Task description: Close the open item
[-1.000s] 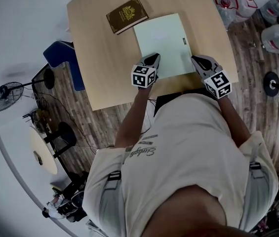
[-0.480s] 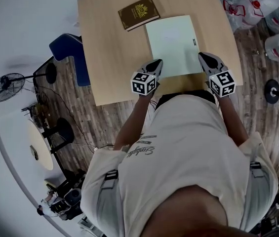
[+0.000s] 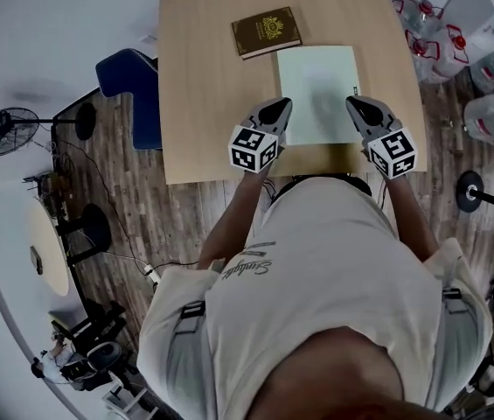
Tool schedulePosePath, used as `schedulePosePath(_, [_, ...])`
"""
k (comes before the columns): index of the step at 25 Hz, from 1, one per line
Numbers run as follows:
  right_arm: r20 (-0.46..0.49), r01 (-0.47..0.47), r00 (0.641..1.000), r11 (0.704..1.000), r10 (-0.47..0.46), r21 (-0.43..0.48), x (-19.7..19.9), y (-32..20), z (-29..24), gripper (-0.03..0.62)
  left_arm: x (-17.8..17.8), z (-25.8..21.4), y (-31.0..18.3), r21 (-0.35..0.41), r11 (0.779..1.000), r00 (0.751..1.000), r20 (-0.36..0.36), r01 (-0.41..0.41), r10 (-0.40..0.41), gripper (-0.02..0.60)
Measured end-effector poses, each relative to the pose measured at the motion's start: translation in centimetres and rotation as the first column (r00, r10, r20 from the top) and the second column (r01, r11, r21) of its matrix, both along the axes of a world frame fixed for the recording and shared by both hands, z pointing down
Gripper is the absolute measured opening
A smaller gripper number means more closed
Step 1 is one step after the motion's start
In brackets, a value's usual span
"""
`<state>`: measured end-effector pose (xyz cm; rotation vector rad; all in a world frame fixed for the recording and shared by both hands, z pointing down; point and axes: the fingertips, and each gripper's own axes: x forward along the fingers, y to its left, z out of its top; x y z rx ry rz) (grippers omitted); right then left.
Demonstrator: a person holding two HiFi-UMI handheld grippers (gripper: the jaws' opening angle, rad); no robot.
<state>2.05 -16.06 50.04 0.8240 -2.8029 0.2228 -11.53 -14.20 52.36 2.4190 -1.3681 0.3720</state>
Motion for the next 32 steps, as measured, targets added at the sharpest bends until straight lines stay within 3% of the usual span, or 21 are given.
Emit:
schedulePosePath(8, [0.049, 0.029, 0.998, 0.992, -0.035, 0.124, -2.2, -1.0, -7.1, -0.005, -3.4, -4.5, -0.5, 0.043, 0.998, 0.998, 0.001, 0.055, -0.055, 0.015])
schedulePosePath(15, [0.061, 0.025, 0.998, 0.987, -0.035, 0.161, -3.0, -1.4, -10.5, -0.005, -5.7, -7.7, -1.9, 0.095, 0.987, 0.991, -0.052, 0.127, -0.122, 0.015])
schedulePosePath(23, [0.061, 0.008, 0.998, 0.977, -0.021, 0.214, -3.2, -2.0, -13.7, -0.005, -5.8, -13.1, -2.8, 0.212, 0.972, 0.994, -0.048, 0.104, -0.095, 0.015])
schedulePosePath(27, [0.083, -0.010, 0.996, 0.971, -0.010, 0.238, -3.3, -2.4, -15.2, -0.005, -5.8, -15.8, -3.8, 0.251, 0.962, 0.990, -0.121, 0.107, -0.079, 0.015])
schedulePosePath(32, [0.107, -0.031, 0.994, 0.957, 0.000, 0.287, -3.6, -3.1, -17.3, -0.005, -5.8, -18.7, -4.9, 0.308, 0.944, 0.986, -0.148, 0.116, -0.073, 0.015])
